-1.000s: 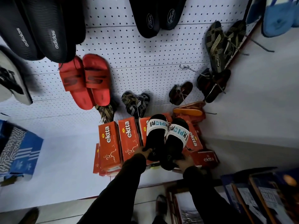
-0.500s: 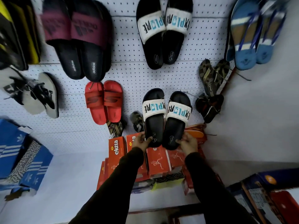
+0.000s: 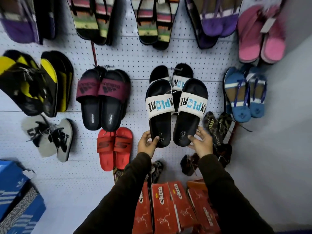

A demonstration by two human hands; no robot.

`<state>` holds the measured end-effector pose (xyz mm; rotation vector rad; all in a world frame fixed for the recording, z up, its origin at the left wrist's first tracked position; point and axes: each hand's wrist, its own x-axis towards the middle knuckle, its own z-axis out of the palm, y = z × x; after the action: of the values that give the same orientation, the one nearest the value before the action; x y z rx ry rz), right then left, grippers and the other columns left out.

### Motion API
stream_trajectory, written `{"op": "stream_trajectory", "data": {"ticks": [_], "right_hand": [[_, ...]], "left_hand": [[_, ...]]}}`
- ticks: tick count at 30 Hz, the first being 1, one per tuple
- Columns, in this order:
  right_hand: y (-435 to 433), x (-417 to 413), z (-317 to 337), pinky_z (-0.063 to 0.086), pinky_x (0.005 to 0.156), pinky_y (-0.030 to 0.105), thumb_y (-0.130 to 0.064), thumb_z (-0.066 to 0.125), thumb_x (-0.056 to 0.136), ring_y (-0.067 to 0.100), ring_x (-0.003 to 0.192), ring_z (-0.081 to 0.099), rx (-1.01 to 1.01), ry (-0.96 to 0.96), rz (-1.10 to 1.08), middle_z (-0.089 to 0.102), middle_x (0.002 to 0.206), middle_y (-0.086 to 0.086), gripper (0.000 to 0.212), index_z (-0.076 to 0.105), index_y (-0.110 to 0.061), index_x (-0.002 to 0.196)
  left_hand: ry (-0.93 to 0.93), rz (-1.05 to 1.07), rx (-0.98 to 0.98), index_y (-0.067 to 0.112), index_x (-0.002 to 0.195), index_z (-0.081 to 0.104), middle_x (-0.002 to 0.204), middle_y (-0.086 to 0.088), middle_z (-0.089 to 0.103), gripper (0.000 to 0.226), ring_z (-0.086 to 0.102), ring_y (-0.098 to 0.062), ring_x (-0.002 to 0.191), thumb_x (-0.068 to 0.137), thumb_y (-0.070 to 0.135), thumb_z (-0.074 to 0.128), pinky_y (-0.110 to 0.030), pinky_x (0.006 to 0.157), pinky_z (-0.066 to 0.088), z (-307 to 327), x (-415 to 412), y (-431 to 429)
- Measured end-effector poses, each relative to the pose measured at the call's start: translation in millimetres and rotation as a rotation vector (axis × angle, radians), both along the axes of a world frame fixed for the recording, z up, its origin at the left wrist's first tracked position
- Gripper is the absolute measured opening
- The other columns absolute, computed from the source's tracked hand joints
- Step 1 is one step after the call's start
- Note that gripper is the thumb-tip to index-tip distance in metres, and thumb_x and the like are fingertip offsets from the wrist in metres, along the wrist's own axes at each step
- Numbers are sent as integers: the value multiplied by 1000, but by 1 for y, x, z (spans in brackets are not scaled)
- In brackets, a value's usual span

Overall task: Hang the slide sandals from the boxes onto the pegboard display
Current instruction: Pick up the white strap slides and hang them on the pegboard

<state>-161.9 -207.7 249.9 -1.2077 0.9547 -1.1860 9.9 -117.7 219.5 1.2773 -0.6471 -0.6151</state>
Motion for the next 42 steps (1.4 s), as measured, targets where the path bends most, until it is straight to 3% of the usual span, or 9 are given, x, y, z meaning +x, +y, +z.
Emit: {"op": "stream_trajectory", "data": {"ticks": [10,13,21,24,26,30,34,37,42], "right_hand": [[-53,10,89,56,81,44,10,60,88,32,114,62,-125,-47,37,61,123,8,58,50,-10,141],[-73,13,86,56,79,47,11,59,88,40,118,63,-66,-22,75,62,134,14,59,49,-10,141],[-95,22,44,55,83,48,11,59,88,41,119,62,-6,50,131,59,138,17,61,46,-11,143],[-100,25,35,56,86,47,7,60,89,35,119,61,-46,37,119,58,138,17,57,48,-12,141],[-99,25,32,55,94,47,-7,62,91,28,119,59,-140,94,74,56,140,14,53,47,-15,141],[-94,25,41,32,116,36,-38,48,99,15,144,31,-529,232,-91,26,160,2,60,26,-27,153],[-103,42,61,19,125,51,-54,26,99,21,156,7,-885,374,-31,-7,164,-24,59,8,-45,155],[-112,57,67,2,127,45,-59,19,97,14,155,-18,-924,503,14,-18,161,-24,64,7,-39,156],[-125,71,70,-5,126,42,-48,27,102,20,153,-22,-819,604,95,-16,160,-21,62,3,-33,157]], "left_hand": [[-69,41,-121,3,120,55,117,-17,63,36,66,-32,90,85,8,64,-55,90,55,90,16,-49],[-54,47,-90,7,115,57,119,-19,62,32,65,-33,94,84,9,65,-54,88,56,94,19,-65],[8,26,-19,6,109,54,104,-13,55,24,59,-19,74,87,2,60,-24,54,56,50,14,-86],[21,42,-35,-2,122,53,107,-17,58,36,59,-16,69,87,2,60,-22,56,57,43,16,-90],[5,76,-37,3,128,50,120,-20,60,43,61,-24,80,86,4,61,-32,73,57,43,17,-92],[-351,242,-118,14,141,37,145,-9,42,50,46,-24,128,92,15,51,-37,110,38,55,14,-90],[-924,334,-161,22,149,25,160,-4,17,53,13,-16,150,98,25,37,-30,122,12,85,12,-98],[-1161,274,2,29,152,12,164,1,0,58,-8,-16,151,98,35,31,-34,123,-1,96,13,-110],[-1253,178,215,33,152,1,163,-2,-10,62,-14,-20,149,96,45,26,-41,125,5,98,29,-128]]}}
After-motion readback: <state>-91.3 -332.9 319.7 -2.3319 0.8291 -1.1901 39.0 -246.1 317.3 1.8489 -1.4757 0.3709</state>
